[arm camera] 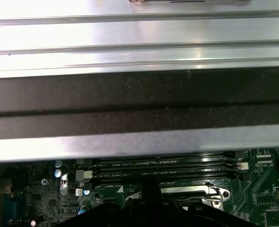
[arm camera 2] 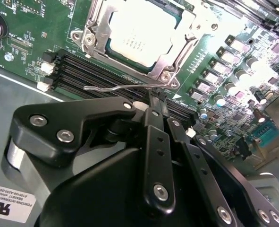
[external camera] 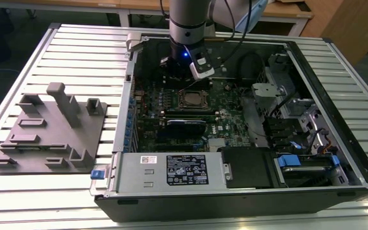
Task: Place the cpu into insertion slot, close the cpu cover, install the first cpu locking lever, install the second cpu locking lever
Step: 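Install the first cpu locking lever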
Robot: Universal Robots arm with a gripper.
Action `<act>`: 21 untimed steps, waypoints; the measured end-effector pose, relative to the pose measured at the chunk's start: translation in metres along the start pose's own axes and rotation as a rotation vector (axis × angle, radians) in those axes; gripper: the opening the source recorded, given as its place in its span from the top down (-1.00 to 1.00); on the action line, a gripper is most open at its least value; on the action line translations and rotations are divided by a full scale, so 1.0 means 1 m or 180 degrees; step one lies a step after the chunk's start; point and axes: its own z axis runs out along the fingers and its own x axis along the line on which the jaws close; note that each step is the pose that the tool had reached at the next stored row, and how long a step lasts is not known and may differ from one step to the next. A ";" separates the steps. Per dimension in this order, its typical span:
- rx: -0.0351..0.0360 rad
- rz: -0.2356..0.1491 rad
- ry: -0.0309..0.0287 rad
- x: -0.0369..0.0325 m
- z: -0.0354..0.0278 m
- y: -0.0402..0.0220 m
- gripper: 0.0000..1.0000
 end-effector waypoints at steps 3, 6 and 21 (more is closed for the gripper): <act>0.0000 0.0000 0.0000 -0.0016 0.0001 0.0001 0.79; 0.0000 0.0000 0.0000 -0.0034 0.0001 0.0001 0.79; 0.0000 0.0000 0.0000 -0.0082 -0.0022 0.0008 0.79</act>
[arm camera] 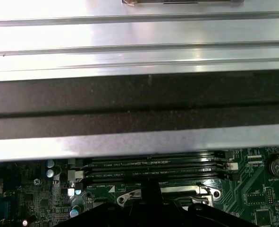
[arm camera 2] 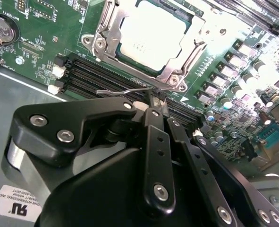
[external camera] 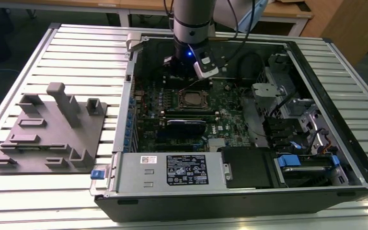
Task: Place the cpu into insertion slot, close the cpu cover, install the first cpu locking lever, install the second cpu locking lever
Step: 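Install the first cpu locking lever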
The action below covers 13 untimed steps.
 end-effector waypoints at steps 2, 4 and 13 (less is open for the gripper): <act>0.0000 0.0000 0.0000 -0.0001 -0.0014 0.0002 0.79; 0.0000 -0.0001 0.0000 -0.0001 -0.0024 0.0003 0.79; -0.0001 -0.0060 0.0008 -0.0002 -0.0031 0.0004 0.79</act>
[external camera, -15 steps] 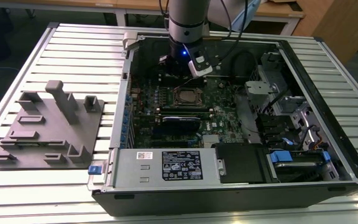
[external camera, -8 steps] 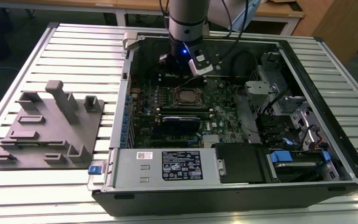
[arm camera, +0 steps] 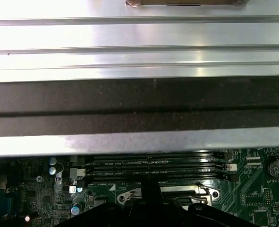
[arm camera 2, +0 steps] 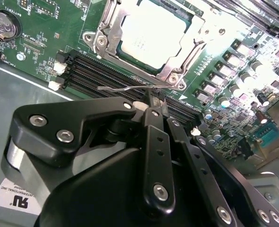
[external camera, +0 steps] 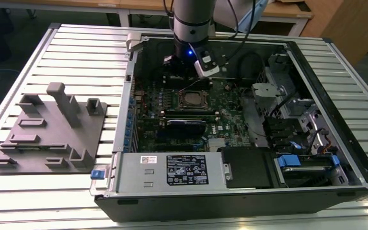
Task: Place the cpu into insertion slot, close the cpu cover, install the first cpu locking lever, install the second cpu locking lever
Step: 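Install the first cpu locking lever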
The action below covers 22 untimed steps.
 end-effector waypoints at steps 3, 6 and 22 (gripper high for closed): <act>0.0000 0.0000 0.0000 -0.0012 0.0001 0.0001 0.79; 0.0000 0.0000 0.0000 -0.0037 0.0001 0.0002 0.79; 0.0000 0.0000 0.0000 -0.0172 0.0005 0.0009 0.79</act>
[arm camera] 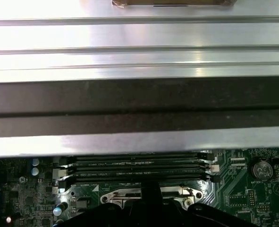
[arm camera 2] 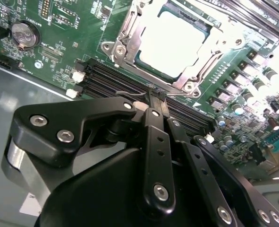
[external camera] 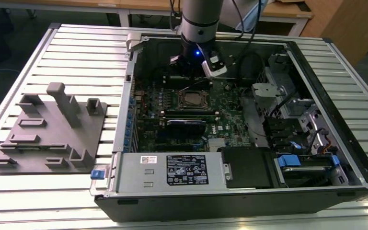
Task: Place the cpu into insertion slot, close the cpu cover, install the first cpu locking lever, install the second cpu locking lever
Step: 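Install the first cpu locking lever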
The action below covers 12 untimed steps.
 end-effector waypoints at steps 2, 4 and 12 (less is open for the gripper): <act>0.0000 0.0000 0.0000 -0.0015 0.0001 0.0001 0.79; 0.0000 0.0000 0.0000 -0.0028 0.0003 0.0005 0.79; 0.0000 0.0000 0.0000 -0.0028 0.0007 0.0028 0.79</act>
